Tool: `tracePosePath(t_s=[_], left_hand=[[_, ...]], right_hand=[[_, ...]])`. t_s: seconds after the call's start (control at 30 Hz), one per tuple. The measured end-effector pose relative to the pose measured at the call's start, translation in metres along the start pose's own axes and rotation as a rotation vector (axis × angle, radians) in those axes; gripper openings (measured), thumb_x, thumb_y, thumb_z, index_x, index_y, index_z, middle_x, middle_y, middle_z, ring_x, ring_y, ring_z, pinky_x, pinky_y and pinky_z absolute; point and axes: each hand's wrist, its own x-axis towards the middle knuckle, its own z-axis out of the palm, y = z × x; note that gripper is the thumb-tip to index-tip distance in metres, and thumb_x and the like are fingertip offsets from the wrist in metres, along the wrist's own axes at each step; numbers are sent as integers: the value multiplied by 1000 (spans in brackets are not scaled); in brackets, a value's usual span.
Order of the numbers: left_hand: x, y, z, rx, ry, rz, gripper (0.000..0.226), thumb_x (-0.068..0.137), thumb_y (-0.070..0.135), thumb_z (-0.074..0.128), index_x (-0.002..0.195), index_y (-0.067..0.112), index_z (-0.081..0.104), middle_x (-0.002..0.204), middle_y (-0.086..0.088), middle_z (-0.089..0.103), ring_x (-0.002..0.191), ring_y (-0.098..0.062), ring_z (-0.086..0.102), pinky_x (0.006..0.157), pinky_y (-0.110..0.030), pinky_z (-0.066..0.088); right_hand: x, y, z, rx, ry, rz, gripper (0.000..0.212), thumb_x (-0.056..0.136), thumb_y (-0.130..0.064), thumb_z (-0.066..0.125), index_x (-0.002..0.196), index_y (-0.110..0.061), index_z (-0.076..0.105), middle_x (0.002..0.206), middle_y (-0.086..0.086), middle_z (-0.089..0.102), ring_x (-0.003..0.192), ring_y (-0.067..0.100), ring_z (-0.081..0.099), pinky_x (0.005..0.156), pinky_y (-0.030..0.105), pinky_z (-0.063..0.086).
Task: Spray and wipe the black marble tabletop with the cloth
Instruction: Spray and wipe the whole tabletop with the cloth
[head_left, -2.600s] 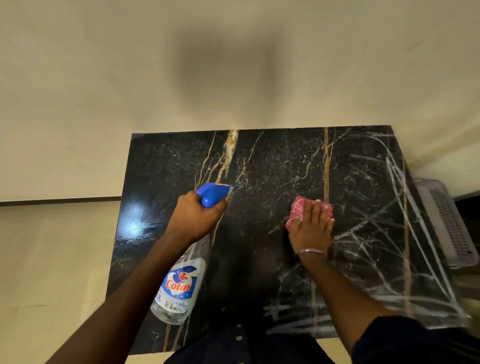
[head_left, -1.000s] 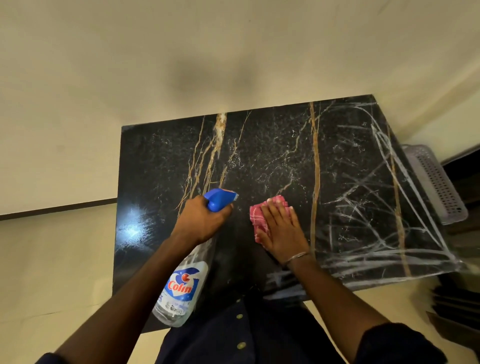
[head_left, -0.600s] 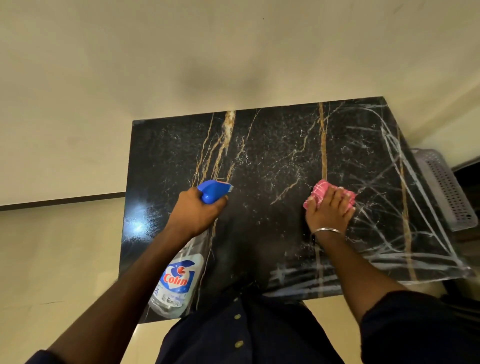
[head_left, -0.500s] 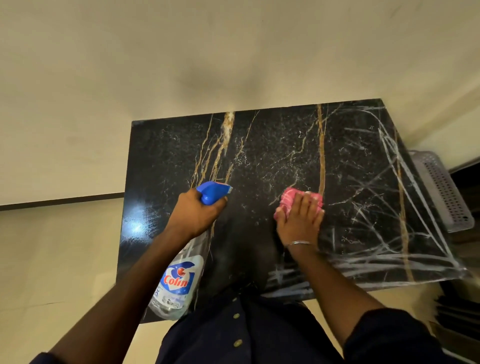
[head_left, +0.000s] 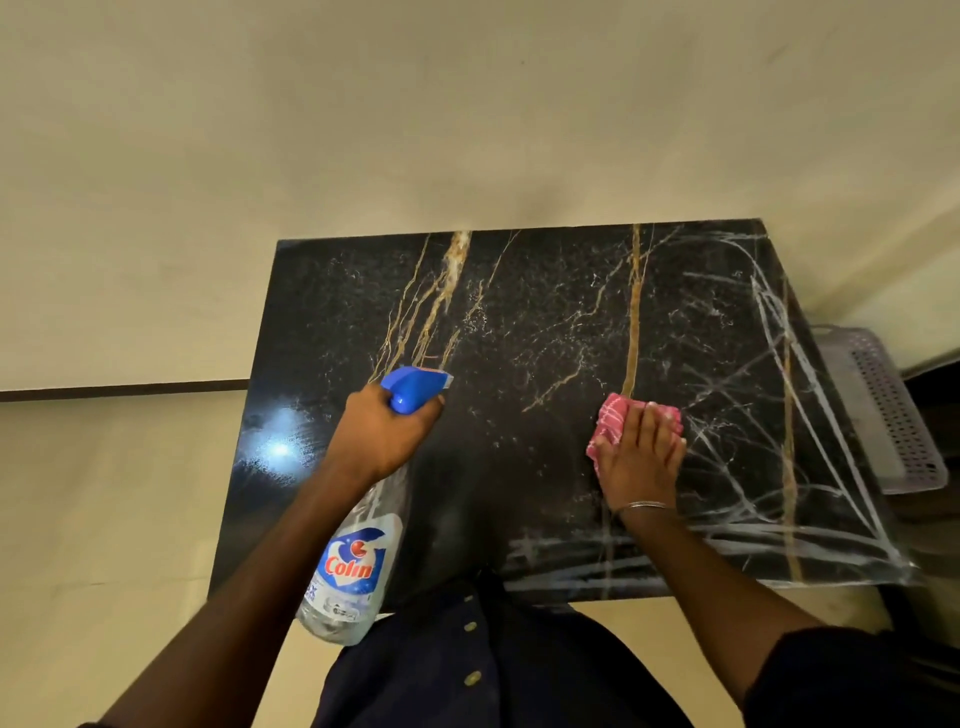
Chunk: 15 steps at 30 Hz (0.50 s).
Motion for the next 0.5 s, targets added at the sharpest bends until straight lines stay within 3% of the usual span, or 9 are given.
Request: tracePosePath(t_s=[0.1,0.2,0.33,0.4,0.5], left_hand=[[-13,2,11,6,10,-26,16,90,28,64,93,14,60,75,-8,64,63,-12,59,57,-18,43],[-24,2,23,25,-4,-38,17,88,28,66,87,11,62,73,-11,63,63,-17,59,62,-29,49],[-33,4,36,51,-40,-29,14,88,27,65,88,13,62,68,-4,60,61,-14,58,59,-25,46],[-35,4,38,52,-62,-1,12,89,24,65,90,13,61,68,-4,59,61,-14,57,60,-23,43],[-39,3,35,63,-56,20,13,90,24,64,92,11,61,72,-8,62,64,-17,59,62,-25,47]], right_hand=[[-16,-31,9,-25,-3,-144,73,99,-53,18,155,-10,-1,162,16,-3,149,38,-4,118,58,-3],[-41,-69,21,-65,-79,-370,75,97,-53,18,155,-12,-4,160,14,-13,148,37,-12,117,57,-10],[-45,-61,21,-75,-47,-543,67,95,-47,14,155,-17,6,163,11,7,149,31,-3,120,52,0],[-37,-25,18,-83,-31,-504,65,95,-44,15,154,-19,8,163,10,14,150,29,2,120,52,5],[-25,29,6,-59,-20,-256,70,92,-47,8,155,-17,7,162,13,11,150,32,5,119,55,10]])
